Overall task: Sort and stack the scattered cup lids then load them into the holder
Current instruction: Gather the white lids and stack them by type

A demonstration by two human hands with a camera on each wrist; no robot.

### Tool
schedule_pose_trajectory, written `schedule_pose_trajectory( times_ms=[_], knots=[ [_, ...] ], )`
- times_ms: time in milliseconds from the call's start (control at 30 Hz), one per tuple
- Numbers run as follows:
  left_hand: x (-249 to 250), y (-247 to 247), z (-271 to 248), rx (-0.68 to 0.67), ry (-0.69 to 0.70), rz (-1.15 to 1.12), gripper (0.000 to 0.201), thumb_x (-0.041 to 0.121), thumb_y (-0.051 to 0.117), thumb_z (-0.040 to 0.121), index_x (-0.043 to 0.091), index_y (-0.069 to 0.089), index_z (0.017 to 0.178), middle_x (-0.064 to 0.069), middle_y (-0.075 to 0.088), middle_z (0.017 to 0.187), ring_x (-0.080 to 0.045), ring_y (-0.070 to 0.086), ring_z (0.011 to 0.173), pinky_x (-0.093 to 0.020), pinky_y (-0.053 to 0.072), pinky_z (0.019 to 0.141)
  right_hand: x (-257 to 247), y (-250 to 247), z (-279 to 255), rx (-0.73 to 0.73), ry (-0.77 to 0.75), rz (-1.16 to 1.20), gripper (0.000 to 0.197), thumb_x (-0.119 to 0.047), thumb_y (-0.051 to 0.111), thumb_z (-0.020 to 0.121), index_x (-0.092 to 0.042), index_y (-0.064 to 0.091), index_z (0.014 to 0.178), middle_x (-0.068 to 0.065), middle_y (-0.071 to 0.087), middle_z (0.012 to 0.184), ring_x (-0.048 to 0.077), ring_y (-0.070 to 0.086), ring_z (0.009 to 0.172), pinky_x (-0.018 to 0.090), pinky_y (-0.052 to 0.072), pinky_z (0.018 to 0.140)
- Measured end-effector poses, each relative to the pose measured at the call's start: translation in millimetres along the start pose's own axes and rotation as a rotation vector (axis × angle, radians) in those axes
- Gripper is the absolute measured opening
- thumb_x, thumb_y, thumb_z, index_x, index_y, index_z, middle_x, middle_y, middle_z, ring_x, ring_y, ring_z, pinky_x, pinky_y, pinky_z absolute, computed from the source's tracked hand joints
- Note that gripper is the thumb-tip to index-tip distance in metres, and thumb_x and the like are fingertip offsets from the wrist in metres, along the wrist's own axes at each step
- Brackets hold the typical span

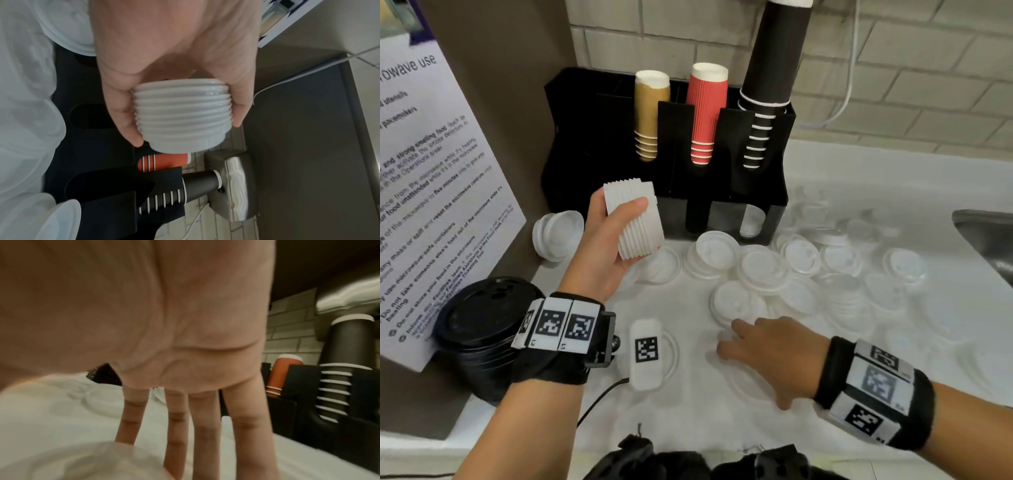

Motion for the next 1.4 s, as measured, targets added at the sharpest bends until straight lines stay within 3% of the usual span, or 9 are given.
schedule_pose_trajectory(
  times_ms=[267,367,433,533,600,867,933,1067,1400],
  knots=[
    [-12,11,-4,-0.054,-0.09,0.002,0.054,0.041,0.077,0.06,0.044,0.058,0.112,0.011,0.065,0.111,-0.018,0.06,0.111,-0.04,0.058,0.073,13,-13,-8,0.177,-0.052,0.385,0.079,-0.034,0.08,0.067,-0.036,0.031,0.129,-0.003,0.039,0.117,0.021,0.052,0.088,0.031,0.044,0.066],
    [-18,20,-9,-0.114,-0.152,0.013,0.065,0.044,0.077,0.054,0.04,0.058,0.115,0.008,0.066,0.112,-0.018,0.063,0.108,-0.041,0.058,0.075,42,-37,-17,0.393,-0.08,0.768,0.071,-0.025,0.081,0.066,-0.039,0.04,0.123,-0.009,0.046,0.116,0.015,0.052,0.1,0.021,0.048,0.074],
    [-20,26,-13,-0.144,-0.188,0.008,0.069,0.044,0.077,0.053,0.036,0.057,0.119,0.003,0.065,0.117,-0.021,0.062,0.109,-0.041,0.058,0.074,57,-49,-25,0.562,-0.101,1.012,0.067,-0.014,0.08,0.069,-0.037,0.045,0.121,-0.016,0.049,0.113,0.009,0.056,0.099,0.012,0.047,0.067],
    [-23,34,-18,-0.167,-0.231,-0.006,0.08,0.044,0.076,0.053,0.029,0.053,0.128,-0.005,0.061,0.128,-0.026,0.06,0.114,-0.046,0.056,0.081,66,-56,-29,0.788,-0.125,1.296,0.06,-0.013,0.078,0.073,-0.039,0.048,0.119,-0.02,0.055,0.108,0.003,0.061,0.088,0.014,0.048,0.07],
    [-25,38,-21,-0.19,-0.242,-0.003,0.08,0.044,0.076,0.053,0.03,0.053,0.128,-0.005,0.061,0.128,-0.027,0.06,0.114,-0.048,0.055,0.086,64,-58,-25,0.899,-0.101,1.391,0.058,-0.026,0.074,0.072,-0.042,0.048,0.12,-0.008,0.056,0.112,0.009,0.063,0.084,0.018,0.048,0.07],
    [-24,35,-21,-0.268,-0.267,0.007,0.084,0.044,0.077,0.057,0.027,0.051,0.135,-0.011,0.061,0.132,-0.032,0.059,0.119,-0.051,0.053,0.09,45,-60,-7,1.085,-0.105,1.438,0.066,-0.021,0.069,0.073,-0.046,0.047,0.13,-0.018,0.056,0.115,0.015,0.061,0.101,0.037,0.057,0.083],
    [-24,33,-19,-0.291,-0.243,0.026,0.077,0.044,0.076,0.058,0.031,0.053,0.13,-0.009,0.061,0.131,-0.03,0.06,0.118,-0.053,0.053,0.088,42,-62,-5,1.082,-0.138,1.419,0.068,-0.014,0.069,0.072,-0.043,0.047,0.131,-0.021,0.056,0.115,0.012,0.06,0.103,0.035,0.058,0.077],
    [-22,34,-16,-0.301,-0.199,0.044,0.07,0.046,0.076,0.059,0.037,0.055,0.125,-0.004,0.062,0.127,-0.027,0.06,0.116,-0.037,0.056,0.073,35,-66,-1,1.083,-0.17,1.415,0.069,-0.01,0.069,0.071,-0.038,0.048,0.13,-0.021,0.055,0.115,0.009,0.059,0.103,0.029,0.056,0.072],
    [-28,34,-10,-0.281,-0.22,-0.055,0.078,0.042,0.076,0.057,0.034,0.052,0.131,-0.004,0.063,0.127,-0.028,0.061,0.116,-0.038,0.056,0.08,35,-67,4,1.138,-0.111,1.406,0.068,-0.012,0.08,0.072,-0.04,0.043,0.122,-0.02,0.056,0.113,0.008,0.061,0.101,0.034,0.059,0.071]
  ],
)
Point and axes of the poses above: each hand's wrist, its own z-axis towards the middle knuckle, its own y-axis out of the palm, x = y × z, the point moved 3 cm from there along z, towards the middle knuckle
